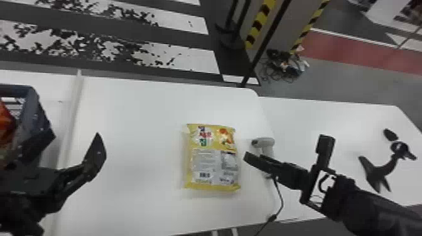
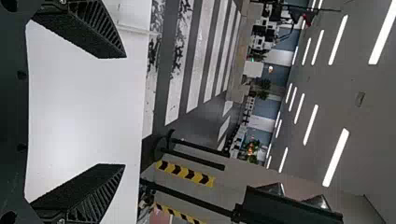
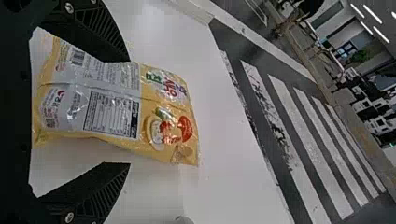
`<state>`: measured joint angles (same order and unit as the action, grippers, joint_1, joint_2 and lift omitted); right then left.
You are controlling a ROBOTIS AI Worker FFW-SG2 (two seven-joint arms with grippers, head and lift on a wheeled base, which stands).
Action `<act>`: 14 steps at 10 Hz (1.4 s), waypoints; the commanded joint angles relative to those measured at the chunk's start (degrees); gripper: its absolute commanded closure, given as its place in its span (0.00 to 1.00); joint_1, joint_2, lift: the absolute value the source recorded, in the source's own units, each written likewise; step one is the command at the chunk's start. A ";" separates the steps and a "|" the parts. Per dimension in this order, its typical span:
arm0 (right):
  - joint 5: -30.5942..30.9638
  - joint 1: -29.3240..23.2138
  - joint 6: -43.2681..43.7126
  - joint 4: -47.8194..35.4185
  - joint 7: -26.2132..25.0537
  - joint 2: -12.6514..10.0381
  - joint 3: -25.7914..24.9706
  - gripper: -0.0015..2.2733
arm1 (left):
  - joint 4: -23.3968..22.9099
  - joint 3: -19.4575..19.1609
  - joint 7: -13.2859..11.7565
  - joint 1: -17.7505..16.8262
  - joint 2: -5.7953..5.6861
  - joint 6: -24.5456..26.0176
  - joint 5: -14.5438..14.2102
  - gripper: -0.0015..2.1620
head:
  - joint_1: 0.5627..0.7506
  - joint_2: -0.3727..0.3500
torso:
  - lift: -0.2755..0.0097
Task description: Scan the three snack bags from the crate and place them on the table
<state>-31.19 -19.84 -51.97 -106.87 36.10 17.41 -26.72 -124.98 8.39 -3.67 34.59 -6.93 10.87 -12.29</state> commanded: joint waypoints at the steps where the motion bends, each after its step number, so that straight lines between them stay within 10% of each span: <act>1: 3.06 2.44 2.44 3.15 1.08 -0.10 3.87 0.04 | 0.09 -0.04 -0.20 -0.14 -0.10 0.17 -0.19 0.01 | 0.70 0.10 | 0.75; 9: 14.31 12.46 16.68 22.93 2.93 0.69 15.73 0.09 | -0.17 0.22 -0.55 0.48 -0.71 1.40 0.08 0.01 | 0.70 0.17 | 0.75; 11: 15.01 13.60 14.92 24.16 3.81 0.52 16.52 0.71 | -0.17 0.49 -0.55 0.65 -0.80 1.40 0.16 0.01 | 0.70 0.19 | 0.75; 14: 14.40 13.17 13.87 22.93 4.42 0.69 16.00 0.78 | -0.26 0.84 -0.55 1.01 -0.71 1.40 0.87 0.01 | 0.70 0.19 | 0.75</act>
<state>-16.48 -6.38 -37.69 -83.40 40.50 18.04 -10.38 -125.18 9.06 -4.22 35.53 -7.73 12.25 -11.73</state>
